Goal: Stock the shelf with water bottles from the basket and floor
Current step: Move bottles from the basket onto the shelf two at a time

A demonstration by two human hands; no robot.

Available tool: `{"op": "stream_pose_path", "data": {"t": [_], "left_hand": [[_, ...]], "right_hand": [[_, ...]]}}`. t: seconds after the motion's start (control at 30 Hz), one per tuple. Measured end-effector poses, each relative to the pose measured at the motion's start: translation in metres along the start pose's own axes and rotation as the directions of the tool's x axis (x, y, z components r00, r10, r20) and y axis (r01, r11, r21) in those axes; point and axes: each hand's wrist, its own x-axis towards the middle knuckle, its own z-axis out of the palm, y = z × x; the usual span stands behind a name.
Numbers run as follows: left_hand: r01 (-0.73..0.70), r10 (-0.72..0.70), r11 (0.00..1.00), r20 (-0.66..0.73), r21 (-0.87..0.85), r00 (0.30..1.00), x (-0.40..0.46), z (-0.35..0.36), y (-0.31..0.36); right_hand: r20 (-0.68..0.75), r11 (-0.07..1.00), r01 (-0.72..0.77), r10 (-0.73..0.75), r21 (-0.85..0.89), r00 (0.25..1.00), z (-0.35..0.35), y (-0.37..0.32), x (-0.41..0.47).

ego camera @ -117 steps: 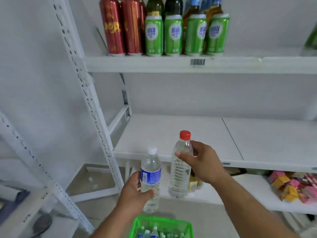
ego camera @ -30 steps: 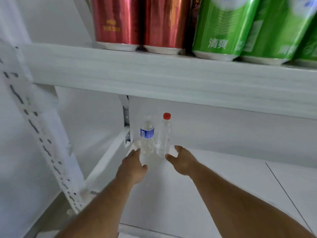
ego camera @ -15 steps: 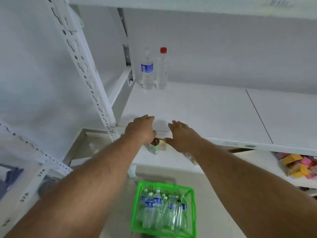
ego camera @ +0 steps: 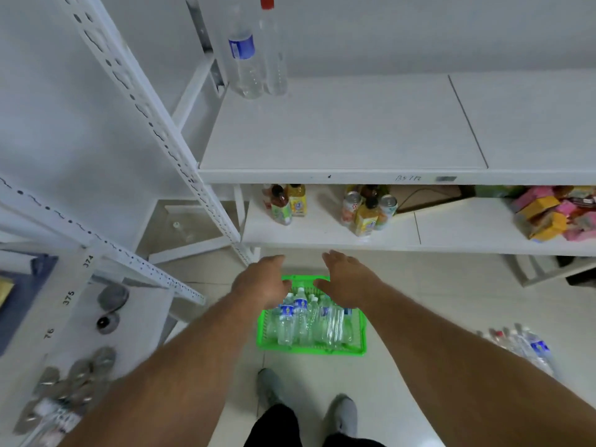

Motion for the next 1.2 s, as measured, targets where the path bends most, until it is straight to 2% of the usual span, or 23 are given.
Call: {"op": "stream_pose_path", "data": {"t": [0.3,0.4,0.57,0.77,1.0,1.2], "left_hand": [[0.079,-0.067,0.994,0.167,-0.069,0.984,0.015,0.065,-0.051],[0.126,-0.09,0.979,0.218,-0.158,0.972,0.03,0.085,-0.079],[0.223,-0.123,0.927,0.319,-0.3,0.94,0.072,0.113,-0.126],[0.346,-0.219,0.842,0.325,-0.414,0.92,0.151,0.164,-0.165],[0.479,-0.336,0.723,0.352,-0.498,0.873,0.257,0.294,-0.189],[0.525,-0.376,0.721,0.382,-0.453,0.844,0.322,0.421,-0.207]], "right_hand": [[0.139,0.985,-0.147,0.134,0.089,0.981,0.071,0.001,0.008],[0.213,0.965,-0.218,0.185,0.144,0.959,0.093,-0.009,0.024],[0.294,0.921,-0.321,0.251,0.221,0.922,0.129,-0.02,0.072],[0.309,0.884,-0.387,0.303,0.263,0.901,0.178,0.002,0.163],[0.342,0.826,-0.466,0.359,0.317,0.868,0.292,0.063,0.297],[0.388,0.743,-0.553,0.415,0.377,0.823,0.406,0.116,0.39]]}}
